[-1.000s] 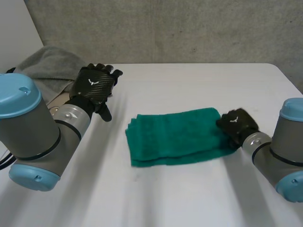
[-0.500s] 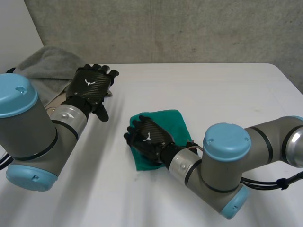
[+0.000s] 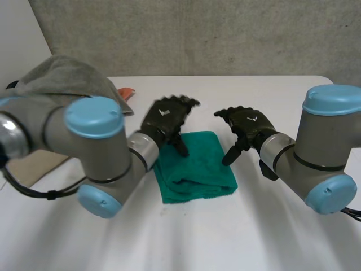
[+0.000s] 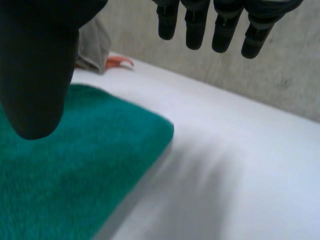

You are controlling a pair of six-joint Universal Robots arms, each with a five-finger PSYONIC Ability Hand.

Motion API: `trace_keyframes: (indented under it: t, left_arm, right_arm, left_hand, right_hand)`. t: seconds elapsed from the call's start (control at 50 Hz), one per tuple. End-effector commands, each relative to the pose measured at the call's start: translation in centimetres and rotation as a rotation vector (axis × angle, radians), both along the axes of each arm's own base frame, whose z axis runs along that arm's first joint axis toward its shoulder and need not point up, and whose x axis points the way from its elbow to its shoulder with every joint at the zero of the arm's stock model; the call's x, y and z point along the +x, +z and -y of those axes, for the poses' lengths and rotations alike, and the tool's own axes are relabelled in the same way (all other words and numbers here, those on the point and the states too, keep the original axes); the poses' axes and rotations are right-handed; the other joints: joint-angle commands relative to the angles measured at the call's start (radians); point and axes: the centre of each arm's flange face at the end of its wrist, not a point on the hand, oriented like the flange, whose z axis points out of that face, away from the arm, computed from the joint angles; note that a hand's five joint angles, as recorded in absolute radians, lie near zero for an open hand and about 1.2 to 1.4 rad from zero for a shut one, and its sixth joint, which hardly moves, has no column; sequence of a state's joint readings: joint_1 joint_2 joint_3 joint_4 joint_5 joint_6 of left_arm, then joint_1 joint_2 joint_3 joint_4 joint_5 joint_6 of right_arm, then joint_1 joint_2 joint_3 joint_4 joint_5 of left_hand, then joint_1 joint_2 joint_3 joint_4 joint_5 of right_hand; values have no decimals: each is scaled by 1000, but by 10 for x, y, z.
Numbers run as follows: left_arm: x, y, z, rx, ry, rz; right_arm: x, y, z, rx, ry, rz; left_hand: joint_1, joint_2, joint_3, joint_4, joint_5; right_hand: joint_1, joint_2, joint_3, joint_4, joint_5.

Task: Fold the laundry.

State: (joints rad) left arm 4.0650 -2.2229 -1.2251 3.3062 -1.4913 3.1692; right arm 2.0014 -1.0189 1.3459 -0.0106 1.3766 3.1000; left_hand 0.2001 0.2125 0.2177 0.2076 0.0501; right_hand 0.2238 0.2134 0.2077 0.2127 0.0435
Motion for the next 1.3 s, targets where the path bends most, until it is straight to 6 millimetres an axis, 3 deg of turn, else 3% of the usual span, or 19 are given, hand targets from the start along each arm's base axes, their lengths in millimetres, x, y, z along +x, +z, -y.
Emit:
trace_keyframes:
  t: [0.02, 0.2, 0.32, 0.46, 0.58, 0.68, 0.8, 1.08, 1.12, 1.14, 1.16, 1.24, 1.3]
  left_arm:
    - [4, -40, -1, 137, 47, 136]
    - [22, -53, -2, 129, 159, 292]
    - [24, -51, -6, 97, 138, 342]
    - [19, -12, -5, 18, 116, 261]
    - [8, 37, -9, -79, -50, 130]
    - [0, 64, -20, -132, -233, 60]
    - [-6, 75, -31, -144, -433, 12]
    - [-6, 72, -35, -127, -463, 13]
    - [-6, 71, -35, -123, -463, 15]
    - [-5, 71, -35, -122, -461, 15]
    - [-5, 70, -34, -121, -461, 17]
    - [-5, 70, -34, -121, -461, 17]
    - [-6, 72, -35, -127, -463, 16]
  right_arm:
    - [11, -27, 2, 76, 61, -35]
    - [18, -54, 4, 155, 126, -82]
    - [16, -44, 5, 85, 136, -151]
    - [-3, -13, -4, -4, 56, -186]
    - [-15, -27, -24, 33, 12, -156]
    - [-20, -39, -39, 135, -2, -88]
    - [-9, -45, -43, 151, 70, 29]
    - [14, -82, -30, 138, 86, 3]
    - [13, -84, -25, 124, 54, -5]
    - [10, -84, -23, 120, 39, -6]
    - [8, -84, -21, 109, 21, -5]
    - [4, -76, -11, -7, -31, 40]
    - [5, -44, -7, -122, -30, 101]
  left_hand:
    - [81, 69, 63, 73, 56]
    - [72, 60, 55, 65, 48]
    - [63, 51, 46, 56, 39]
    - [25, 13, 8, 18, 1]
    - [28, 16, 10, 21, 4]
    - [34, 22, 16, 26, 9]
    - [37, 24, 19, 29, 12]
    - [34, 22, 16, 26, 9]
    - [31, 19, 13, 24, 7]
    - [31, 19, 13, 24, 6]
    - [31, 19, 13, 24, 6]
    - [34, 22, 16, 26, 9]
    - [34, 22, 16, 26, 9]
  right_hand:
    - [-49, -39, -33, -38, -43]
    - [-49, -39, -33, -38, -43]
    - [-49, -39, -33, -38, -43]
    - [-49, -39, -33, -38, -43]
    - [-24, -14, -8, -13, -19]
    - [-16, -5, 1, -4, -10]
    - [46, 56, 62, 57, 52]
    - [266, 277, 282, 277, 272]
    - [689, 700, 706, 701, 695]
    - [1064, 1074, 1080, 1075, 1070]
    - [1171, 1182, 1188, 1182, 1177]
    - [1172, 1183, 1189, 1184, 1178]
    - [1172, 1183, 1189, 1184, 1178]
